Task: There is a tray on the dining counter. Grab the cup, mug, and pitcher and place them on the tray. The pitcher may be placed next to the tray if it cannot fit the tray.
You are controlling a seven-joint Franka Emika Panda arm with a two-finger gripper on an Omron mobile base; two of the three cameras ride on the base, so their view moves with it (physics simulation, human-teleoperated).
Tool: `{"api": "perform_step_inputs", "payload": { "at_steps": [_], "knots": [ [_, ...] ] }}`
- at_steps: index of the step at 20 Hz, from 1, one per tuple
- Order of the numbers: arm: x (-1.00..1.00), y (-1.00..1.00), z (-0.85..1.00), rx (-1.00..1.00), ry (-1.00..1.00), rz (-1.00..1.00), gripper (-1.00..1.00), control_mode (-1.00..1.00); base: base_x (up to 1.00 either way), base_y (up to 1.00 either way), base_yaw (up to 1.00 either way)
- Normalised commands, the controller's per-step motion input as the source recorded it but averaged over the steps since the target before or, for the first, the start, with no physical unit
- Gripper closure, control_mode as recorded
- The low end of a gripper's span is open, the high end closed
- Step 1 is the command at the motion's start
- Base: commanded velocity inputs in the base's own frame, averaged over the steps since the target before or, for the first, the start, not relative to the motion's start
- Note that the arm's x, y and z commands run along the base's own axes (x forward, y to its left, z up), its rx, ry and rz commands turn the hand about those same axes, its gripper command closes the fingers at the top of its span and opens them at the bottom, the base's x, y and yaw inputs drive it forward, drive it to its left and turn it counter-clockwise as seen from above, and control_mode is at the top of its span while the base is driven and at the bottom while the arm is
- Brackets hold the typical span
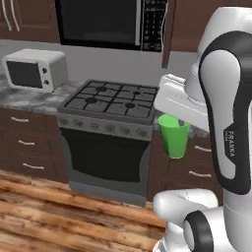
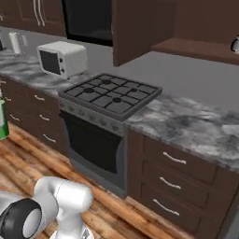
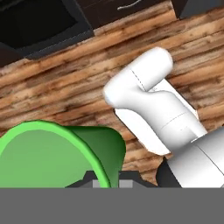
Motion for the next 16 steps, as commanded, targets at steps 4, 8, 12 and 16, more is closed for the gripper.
{"api": "perform_step_inputs", "payload": {
  "at_steps": [4, 8, 12, 16],
  "knots": [
    [0.00, 0.00, 0.00, 0.00, 0.00, 0.00, 1.00, 1.00, 0.00, 0.05, 1.00],
    [0.00, 0.00, 0.00, 0.00, 0.00, 0.00, 1.00, 1.00, 0.00, 0.00, 1.00],
    [0.00, 0.00, 0.00, 0.00, 0.00, 0.00, 1.00, 1.00, 0.00, 0.00, 1.00],
    [0.00, 0.00, 0.00, 0.00, 0.00, 0.00, 1.00, 1.00, 0.05, 0.00, 1.00]
  ]
}}
